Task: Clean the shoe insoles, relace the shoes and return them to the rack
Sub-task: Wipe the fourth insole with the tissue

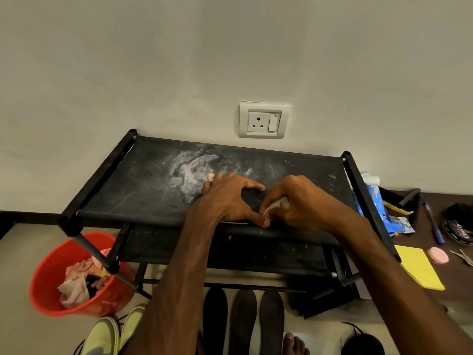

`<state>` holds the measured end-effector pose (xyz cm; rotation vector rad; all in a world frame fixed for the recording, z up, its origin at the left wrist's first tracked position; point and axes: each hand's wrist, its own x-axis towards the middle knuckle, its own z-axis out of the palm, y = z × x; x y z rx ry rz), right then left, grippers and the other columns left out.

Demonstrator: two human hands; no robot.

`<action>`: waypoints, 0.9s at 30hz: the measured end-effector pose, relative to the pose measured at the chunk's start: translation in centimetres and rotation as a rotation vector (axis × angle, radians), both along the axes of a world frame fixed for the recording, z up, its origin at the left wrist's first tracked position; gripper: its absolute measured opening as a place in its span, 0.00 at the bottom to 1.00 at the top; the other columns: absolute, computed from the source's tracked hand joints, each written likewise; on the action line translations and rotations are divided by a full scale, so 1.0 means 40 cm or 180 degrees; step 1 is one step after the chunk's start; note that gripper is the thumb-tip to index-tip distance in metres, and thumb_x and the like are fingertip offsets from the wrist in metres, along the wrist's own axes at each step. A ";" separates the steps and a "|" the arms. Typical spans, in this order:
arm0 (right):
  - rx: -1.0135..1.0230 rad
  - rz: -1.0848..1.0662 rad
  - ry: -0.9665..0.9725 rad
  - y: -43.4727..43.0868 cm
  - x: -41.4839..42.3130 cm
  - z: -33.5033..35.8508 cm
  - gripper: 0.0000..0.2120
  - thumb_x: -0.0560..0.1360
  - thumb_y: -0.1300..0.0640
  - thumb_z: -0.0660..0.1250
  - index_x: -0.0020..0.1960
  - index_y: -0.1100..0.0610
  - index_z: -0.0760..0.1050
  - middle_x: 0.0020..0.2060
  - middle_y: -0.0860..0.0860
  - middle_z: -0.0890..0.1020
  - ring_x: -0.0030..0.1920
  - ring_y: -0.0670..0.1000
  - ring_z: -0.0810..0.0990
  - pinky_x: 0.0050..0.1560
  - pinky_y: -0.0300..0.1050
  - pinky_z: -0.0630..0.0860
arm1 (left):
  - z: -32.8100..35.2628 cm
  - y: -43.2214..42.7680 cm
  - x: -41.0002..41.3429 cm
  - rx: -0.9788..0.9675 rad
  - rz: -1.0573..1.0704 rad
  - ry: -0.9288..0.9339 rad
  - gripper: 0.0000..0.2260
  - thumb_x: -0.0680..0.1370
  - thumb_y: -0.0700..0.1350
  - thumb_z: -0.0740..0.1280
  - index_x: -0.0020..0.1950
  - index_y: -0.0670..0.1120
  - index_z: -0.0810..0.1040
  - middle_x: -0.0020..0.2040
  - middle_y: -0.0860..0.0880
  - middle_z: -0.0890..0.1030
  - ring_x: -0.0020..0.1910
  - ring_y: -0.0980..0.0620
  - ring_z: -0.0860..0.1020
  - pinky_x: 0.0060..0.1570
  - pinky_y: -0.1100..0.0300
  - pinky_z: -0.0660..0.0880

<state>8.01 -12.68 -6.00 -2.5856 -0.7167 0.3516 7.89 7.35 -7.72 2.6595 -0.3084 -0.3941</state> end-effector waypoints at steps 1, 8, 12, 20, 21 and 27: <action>0.0030 -0.0039 -0.0001 -0.003 0.003 -0.002 0.11 0.72 0.54 0.77 0.46 0.37 0.85 0.44 0.39 0.86 0.46 0.42 0.84 0.50 0.51 0.83 | 0.000 -0.002 0.000 0.0006 -0.0002 -0.0001 0.40 0.61 0.71 0.77 0.72 0.68 0.70 0.72 0.54 0.72 0.72 0.43 0.64 0.68 0.42 0.60; 0.0204 -0.0590 -0.0780 0.040 0.045 -0.051 0.11 0.73 0.55 0.75 0.48 0.39 0.86 0.47 0.42 0.87 0.45 0.47 0.84 0.47 0.52 0.84 | 0.004 -0.006 -0.002 -0.0025 0.0005 0.0004 0.32 0.63 0.69 0.77 0.66 0.65 0.76 0.68 0.53 0.75 0.71 0.41 0.64 0.68 0.40 0.60; 0.0064 -0.0472 -0.0675 0.051 0.049 -0.044 0.11 0.74 0.56 0.76 0.50 0.40 0.86 0.50 0.43 0.86 0.46 0.48 0.84 0.49 0.53 0.84 | -0.001 -0.004 -0.004 -0.0025 0.0126 0.0062 0.47 0.61 0.69 0.78 0.77 0.61 0.64 0.73 0.52 0.71 0.74 0.43 0.62 0.72 0.41 0.58; 0.0003 0.0143 0.0350 -0.036 0.008 0.037 0.07 0.73 0.54 0.78 0.47 0.42 0.87 0.43 0.36 0.86 0.47 0.39 0.84 0.55 0.45 0.81 | 0.004 -0.011 -0.008 -0.0233 0.0278 0.0092 0.54 0.61 0.66 0.80 0.81 0.55 0.58 0.71 0.57 0.73 0.75 0.46 0.61 0.72 0.43 0.57; 0.0054 0.0021 0.0243 -0.031 0.013 0.025 0.07 0.72 0.52 0.78 0.46 0.39 0.87 0.43 0.36 0.86 0.47 0.39 0.84 0.55 0.47 0.81 | 0.002 -0.012 -0.008 -0.0238 0.0276 0.0068 0.54 0.61 0.67 0.80 0.81 0.56 0.59 0.71 0.57 0.73 0.74 0.46 0.62 0.71 0.43 0.58; 0.0169 -0.0678 -0.0865 0.063 0.039 -0.058 0.10 0.73 0.53 0.74 0.49 0.37 0.85 0.47 0.44 0.87 0.45 0.51 0.84 0.47 0.53 0.83 | -0.003 -0.013 -0.002 -0.0120 0.0202 0.0031 0.48 0.61 0.67 0.79 0.77 0.57 0.65 0.73 0.52 0.71 0.74 0.44 0.62 0.72 0.41 0.58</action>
